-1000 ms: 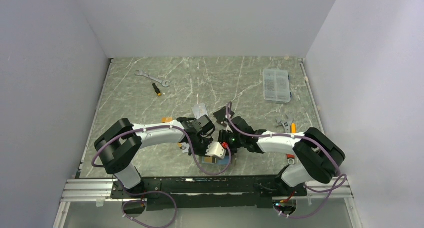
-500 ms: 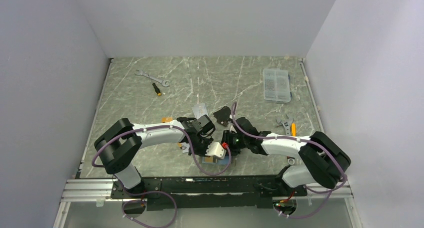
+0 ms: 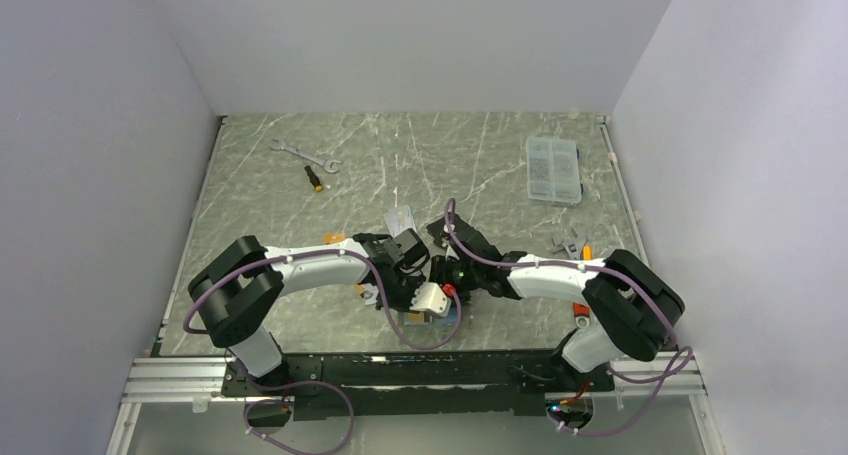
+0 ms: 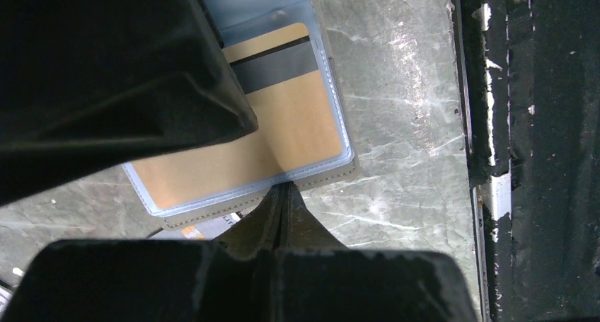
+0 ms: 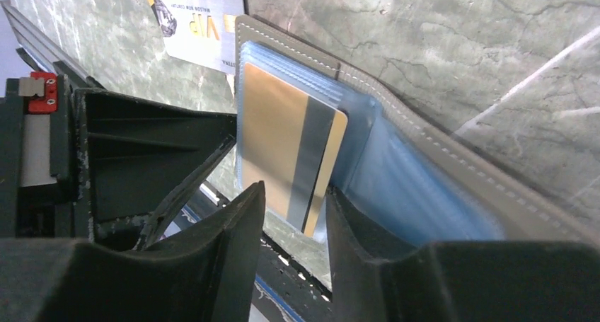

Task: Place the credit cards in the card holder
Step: Insert the credit card into the card holder, then close the card holder at the center of the board.

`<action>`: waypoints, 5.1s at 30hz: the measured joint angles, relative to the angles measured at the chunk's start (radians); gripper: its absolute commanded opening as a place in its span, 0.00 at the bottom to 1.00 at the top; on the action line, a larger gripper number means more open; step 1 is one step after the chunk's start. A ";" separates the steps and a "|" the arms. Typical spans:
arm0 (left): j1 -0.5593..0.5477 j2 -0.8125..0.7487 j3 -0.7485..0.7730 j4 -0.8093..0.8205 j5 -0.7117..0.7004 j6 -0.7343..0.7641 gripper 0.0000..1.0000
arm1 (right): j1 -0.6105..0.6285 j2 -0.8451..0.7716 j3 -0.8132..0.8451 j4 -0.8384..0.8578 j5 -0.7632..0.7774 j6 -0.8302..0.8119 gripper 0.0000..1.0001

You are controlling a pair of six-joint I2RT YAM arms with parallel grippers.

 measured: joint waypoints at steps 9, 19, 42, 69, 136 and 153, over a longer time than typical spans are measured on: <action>0.035 -0.019 0.029 -0.014 0.055 0.009 0.00 | -0.034 -0.211 0.010 -0.175 0.076 -0.023 0.59; 0.102 -0.079 0.053 -0.098 0.090 -0.005 0.00 | -0.017 -0.384 0.105 -0.509 0.301 -0.035 0.75; 0.062 0.013 0.026 -0.042 0.096 -0.006 0.00 | -0.100 -0.541 -0.381 0.013 0.080 0.174 0.65; 0.418 -0.188 0.235 -0.068 0.254 -0.095 0.09 | -0.107 -0.717 -0.131 -0.137 0.062 0.030 0.00; 0.059 0.186 0.214 -0.069 0.227 -0.075 0.00 | 0.013 -0.311 -0.412 0.343 0.134 0.139 0.43; 0.051 0.187 0.245 -0.116 0.261 -0.031 0.00 | 0.271 -0.298 -0.215 -0.026 0.662 0.243 0.42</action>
